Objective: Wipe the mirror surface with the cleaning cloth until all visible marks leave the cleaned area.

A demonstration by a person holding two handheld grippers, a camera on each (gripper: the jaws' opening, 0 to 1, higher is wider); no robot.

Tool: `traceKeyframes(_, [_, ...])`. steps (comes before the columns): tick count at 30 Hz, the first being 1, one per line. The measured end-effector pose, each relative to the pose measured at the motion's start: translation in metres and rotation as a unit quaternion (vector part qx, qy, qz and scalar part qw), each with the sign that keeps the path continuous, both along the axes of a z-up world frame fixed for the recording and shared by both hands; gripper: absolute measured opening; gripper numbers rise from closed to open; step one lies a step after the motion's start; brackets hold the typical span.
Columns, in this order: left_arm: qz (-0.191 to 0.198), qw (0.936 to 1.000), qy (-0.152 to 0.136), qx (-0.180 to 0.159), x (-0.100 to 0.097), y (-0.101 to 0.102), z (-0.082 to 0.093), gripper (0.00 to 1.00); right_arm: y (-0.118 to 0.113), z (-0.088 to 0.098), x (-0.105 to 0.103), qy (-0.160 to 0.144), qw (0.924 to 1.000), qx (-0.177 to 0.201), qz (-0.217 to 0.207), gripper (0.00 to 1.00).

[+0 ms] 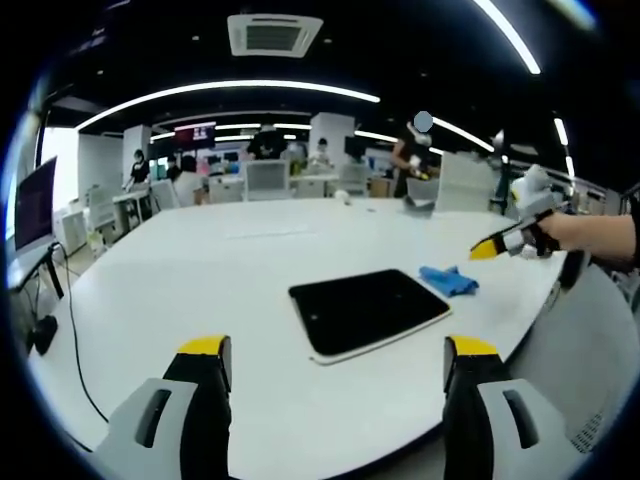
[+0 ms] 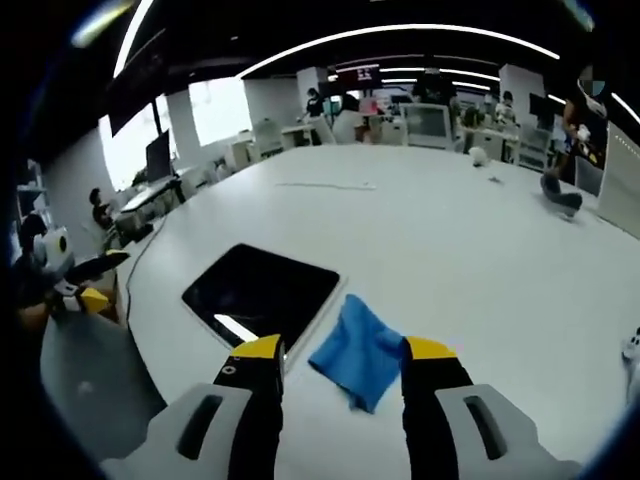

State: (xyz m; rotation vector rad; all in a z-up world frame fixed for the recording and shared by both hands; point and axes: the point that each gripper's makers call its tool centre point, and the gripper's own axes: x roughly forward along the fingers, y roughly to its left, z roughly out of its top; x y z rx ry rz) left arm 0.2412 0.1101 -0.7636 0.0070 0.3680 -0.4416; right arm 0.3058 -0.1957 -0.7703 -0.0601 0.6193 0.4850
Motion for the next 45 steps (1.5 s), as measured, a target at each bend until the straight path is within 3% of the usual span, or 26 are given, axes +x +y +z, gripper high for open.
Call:
traceKeyframes(7, [-0.002, 1.0, 0.003, 0.002, 0.0, -0.001, -0.001, 0.88, 0.005, -0.001, -0.026, 0.001, 0.9997, 0.026, 0.003, 0.64])
traceKeyframes(11, [-0.002, 1.0, 0.004, 0.004, -0.001, -0.001, -0.002, 0.88, 0.005, -0.006, -0.04, 0.0, 0.9999, 0.013, 0.0, 0.76])
traceKeyframes(16, [-0.002, 1.0, 0.006, 0.005, -0.002, 0.0, -0.002, 0.88, 0.007, -0.011, -0.057, -0.013, 0.9996, 0.022, -0.011, 0.88])
traceKeyframes(20, [-0.002, 1.0, 0.008, 0.005, -0.002, 0.0, -0.002, 0.89, 0.007, -0.019, -0.07, -0.008, 0.9999, 0.006, -0.011, 0.91])
traceKeyframes(22, [-0.004, 0.9999, 0.01, 0.004, -0.002, -0.001, -0.003, 0.89, 0.006, -0.017, -0.075, -0.013, 0.9995, 0.021, -0.022, 0.91])
traceKeyframes(25, [-0.002, 0.9999, 0.009, 0.003, -0.003, 0.0, -0.003, 0.89, 0.005, -0.014, -0.074, -0.027, 0.9978, 0.048, -0.036, 0.93])
traceKeyframes(29, [0.0, 1.0, 0.007, 0.001, -0.003, 0.0, -0.002, 0.9, -0.002, -0.022, -0.07, -0.023, 0.9973, 0.053, -0.046, 0.95])
traceKeyframes(33, [-0.004, 1.0, 0.007, -0.004, -0.002, -0.001, -0.002, 0.91, -0.001, -0.02, -0.066, -0.039, 0.9981, 0.039, -0.029, 0.95])
traceKeyframes(40, [0.004, 1.0, 0.0, -0.004, -0.002, 0.001, 0.0, 0.98, -0.006, -0.017, -0.064, -0.049, 0.997, 0.05, -0.034, 0.95])
traceKeyframes(45, [0.009, 1.0, 0.0, -0.002, -0.002, 0.002, 0.0, 0.98, -0.005, -0.012, -0.063, -0.059, 0.9955, 0.065, -0.037, 0.95])
